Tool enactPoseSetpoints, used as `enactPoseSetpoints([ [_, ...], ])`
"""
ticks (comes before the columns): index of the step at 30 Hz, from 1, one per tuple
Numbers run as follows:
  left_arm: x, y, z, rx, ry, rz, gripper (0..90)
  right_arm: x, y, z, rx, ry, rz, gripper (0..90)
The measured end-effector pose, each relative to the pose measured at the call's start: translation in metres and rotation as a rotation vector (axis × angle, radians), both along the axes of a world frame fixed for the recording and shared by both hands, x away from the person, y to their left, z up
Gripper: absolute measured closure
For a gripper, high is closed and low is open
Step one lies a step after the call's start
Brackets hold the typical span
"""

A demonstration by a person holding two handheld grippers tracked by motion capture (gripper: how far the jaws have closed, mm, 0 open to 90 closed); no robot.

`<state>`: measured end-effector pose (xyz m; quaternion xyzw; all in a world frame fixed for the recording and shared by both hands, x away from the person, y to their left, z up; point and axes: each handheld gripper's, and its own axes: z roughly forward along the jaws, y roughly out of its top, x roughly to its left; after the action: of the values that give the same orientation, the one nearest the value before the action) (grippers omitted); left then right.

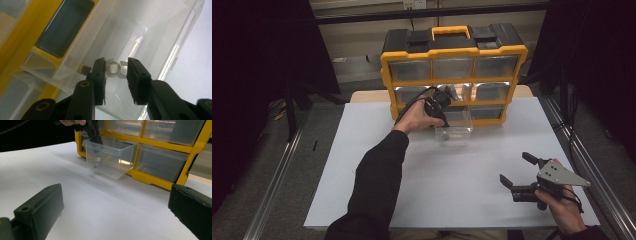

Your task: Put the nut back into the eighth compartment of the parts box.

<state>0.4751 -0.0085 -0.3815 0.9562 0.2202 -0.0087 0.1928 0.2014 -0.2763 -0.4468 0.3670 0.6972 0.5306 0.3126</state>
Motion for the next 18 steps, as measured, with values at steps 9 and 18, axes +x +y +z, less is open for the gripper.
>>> enactPoseSetpoints([
  [9,0.001,0.006,0.005,-0.025,-0.024,-0.028,66.8,0.0,0.0,0.0,-0.001,-0.002,0.002,0.0],
  [18,-0.005,0.015,0.015,-0.075,-0.055,-0.015,61.3,0.0,0.0,0.0,0.0,-0.001,0.002,0.0],
])
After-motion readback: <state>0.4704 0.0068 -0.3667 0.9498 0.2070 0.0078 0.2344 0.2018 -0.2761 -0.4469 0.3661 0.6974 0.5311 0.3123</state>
